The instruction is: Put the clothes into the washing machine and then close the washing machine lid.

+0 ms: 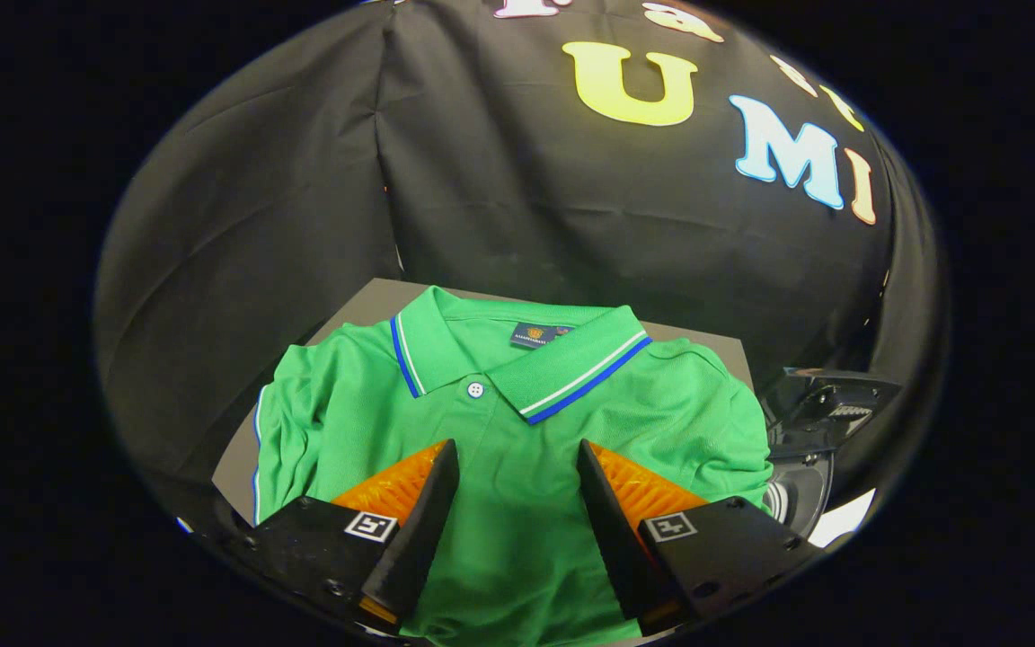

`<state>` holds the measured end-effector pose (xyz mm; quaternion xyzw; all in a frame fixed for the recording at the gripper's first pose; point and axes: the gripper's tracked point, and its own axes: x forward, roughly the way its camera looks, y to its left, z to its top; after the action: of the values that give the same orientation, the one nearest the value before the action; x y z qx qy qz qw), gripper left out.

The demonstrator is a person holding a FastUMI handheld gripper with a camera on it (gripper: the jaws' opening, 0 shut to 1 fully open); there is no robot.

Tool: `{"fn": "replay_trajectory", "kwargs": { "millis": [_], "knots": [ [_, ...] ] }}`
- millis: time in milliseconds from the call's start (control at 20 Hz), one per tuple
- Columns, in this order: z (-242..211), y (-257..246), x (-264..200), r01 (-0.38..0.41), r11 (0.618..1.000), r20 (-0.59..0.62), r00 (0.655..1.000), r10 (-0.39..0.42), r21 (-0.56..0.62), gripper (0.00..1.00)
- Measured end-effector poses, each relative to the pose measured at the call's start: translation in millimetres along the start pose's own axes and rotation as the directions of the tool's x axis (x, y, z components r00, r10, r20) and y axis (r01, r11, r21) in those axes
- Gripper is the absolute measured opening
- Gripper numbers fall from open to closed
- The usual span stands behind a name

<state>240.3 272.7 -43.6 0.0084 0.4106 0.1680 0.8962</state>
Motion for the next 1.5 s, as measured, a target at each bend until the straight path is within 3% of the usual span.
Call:
{"fn": "replay_trajectory", "kwargs": {
  "millis": [100, 300, 350, 600, 1000, 1500],
  "knots": [
    [-0.5, 3.2, 1.2, -0.033, 0.996, 0.006, 0.999, 0.033, 0.088, 0.13],
    [0.0, 2.4, 3.8, -0.085, 0.991, -0.010, 0.996, 0.087, 0.102, 0.12],
    [2.9, 1.3, -5.2, -0.087, 0.989, 0.001, 0.996, 0.088, 0.117, 0.02],
    [6.6, -0.9, -7.4, -0.122, 0.987, 0.061, 0.991, 0.116, 0.107, 0.02],
    [44.7, -9.7, -57.1, -0.168, 0.984, 0.183, 0.971, 0.153, 0.067, 0.01],
    [97.0, -0.8, -131.2, -0.227, 0.974, 0.338, 0.917, 0.211, 0.006, 0.01]
  ]
}}
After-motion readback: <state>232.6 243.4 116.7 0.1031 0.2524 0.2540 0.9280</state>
